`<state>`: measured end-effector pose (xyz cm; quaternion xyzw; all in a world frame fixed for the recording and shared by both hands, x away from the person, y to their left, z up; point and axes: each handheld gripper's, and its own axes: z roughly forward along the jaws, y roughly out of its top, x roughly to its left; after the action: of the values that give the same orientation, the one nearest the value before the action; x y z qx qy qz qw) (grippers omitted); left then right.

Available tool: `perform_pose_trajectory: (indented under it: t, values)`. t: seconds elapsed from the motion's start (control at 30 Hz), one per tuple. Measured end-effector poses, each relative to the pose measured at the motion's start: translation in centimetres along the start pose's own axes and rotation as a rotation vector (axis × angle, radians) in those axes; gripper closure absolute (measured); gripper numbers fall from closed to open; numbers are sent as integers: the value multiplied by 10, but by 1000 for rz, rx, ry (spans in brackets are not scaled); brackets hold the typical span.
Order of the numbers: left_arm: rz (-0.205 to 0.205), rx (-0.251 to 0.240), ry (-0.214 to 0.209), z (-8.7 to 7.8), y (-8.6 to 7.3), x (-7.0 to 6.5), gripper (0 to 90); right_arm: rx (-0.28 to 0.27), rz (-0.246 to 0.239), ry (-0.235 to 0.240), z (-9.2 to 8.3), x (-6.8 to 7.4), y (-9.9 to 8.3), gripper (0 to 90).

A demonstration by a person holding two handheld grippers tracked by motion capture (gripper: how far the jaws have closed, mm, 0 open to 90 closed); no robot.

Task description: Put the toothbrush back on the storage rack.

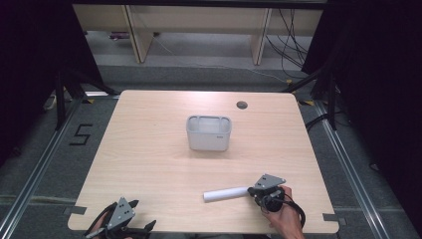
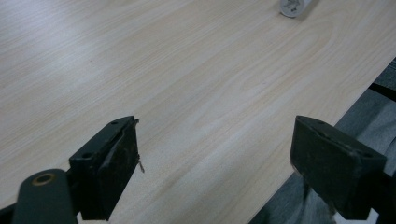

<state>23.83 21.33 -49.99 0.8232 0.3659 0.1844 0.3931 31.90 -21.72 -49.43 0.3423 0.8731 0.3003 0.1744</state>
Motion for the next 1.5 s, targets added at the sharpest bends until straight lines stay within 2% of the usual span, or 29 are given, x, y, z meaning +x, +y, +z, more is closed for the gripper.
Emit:
perform_pose_trajectory:
  t: [0.23, 0.57, 0.63, 0.73, 0.97, 1.0, 1.17, 1.27, 1.33, 1.5]
  values:
    - [-1, -6, 0, 0, 0, 0, 148, -2, 1, -9, 7, -2, 6, 890]
    - [11, 1, 1, -1, 0, 1, 147, 5, -18, -19, 19, -4, 20, 886]
    - [13, 3, 0, -1, 0, 1, 148, -2, -37, -19, 22, -5, 22, 886]
    - [12, 3, 0, -1, 0, 1, 148, -2, -23, -19, 25, -4, 26, 885]
    - [13, 6, -4, -1, 0, 1, 148, -9, -45, -25, 32, -3, 34, 879]
    - [1, -5, -3, 0, 0, 0, 148, -3, -47, -13, 33, -2, 36, 879]
    - [12, 4, -2, -1, 0, 1, 147, -3, -54, -6, 37, 0, 40, 877]
    - [-1, -2, -3, 0, 0, 0, 148, 5, -62, -2, 40, 2, 44, 875]
    - [12, 8, -3, -1, 0, 1, 148, 4, -63, -6, 42, 3, 46, 874]
    - [11, 8, -4, -1, 0, 1, 148, 9, -78, 10, 47, 4, 49, 870]
